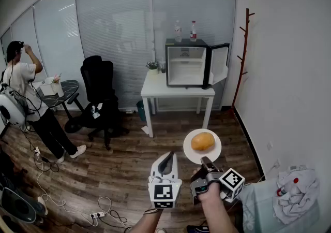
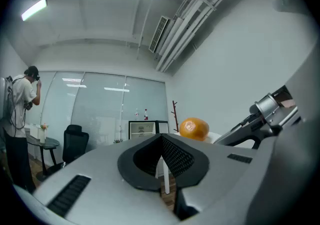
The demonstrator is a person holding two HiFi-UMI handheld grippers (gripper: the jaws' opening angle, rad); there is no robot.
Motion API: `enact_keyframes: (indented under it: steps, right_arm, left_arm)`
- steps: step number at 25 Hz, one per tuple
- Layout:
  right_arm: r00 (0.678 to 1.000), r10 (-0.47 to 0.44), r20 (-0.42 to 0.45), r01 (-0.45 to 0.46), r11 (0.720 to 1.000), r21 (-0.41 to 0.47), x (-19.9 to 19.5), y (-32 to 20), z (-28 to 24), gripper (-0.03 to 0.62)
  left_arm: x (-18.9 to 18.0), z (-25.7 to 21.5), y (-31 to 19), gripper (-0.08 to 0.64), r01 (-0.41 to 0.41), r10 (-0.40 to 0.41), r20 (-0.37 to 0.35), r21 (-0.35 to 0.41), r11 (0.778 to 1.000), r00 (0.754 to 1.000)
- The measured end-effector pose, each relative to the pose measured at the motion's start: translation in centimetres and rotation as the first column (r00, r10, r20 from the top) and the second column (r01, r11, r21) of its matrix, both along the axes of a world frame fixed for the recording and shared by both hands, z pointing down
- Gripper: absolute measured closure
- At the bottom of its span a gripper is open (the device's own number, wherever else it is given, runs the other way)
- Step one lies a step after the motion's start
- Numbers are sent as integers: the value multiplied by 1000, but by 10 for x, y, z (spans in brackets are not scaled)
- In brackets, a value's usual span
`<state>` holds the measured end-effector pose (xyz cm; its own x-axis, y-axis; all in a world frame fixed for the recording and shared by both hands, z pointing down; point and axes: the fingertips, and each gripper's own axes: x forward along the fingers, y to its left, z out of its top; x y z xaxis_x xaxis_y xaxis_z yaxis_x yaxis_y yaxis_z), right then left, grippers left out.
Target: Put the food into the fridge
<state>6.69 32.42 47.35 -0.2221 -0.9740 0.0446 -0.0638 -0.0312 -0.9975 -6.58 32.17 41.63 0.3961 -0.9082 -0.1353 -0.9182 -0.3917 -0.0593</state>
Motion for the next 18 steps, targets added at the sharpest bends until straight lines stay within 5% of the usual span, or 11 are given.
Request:
enact_keyframes:
  steps: [18]
  right_arm:
    - [999, -26, -19, 26, 1000, 8, 42, 10, 2, 555]
  left_arm:
    - [47, -2, 14, 534, 25, -25, 14, 4, 1000, 1000]
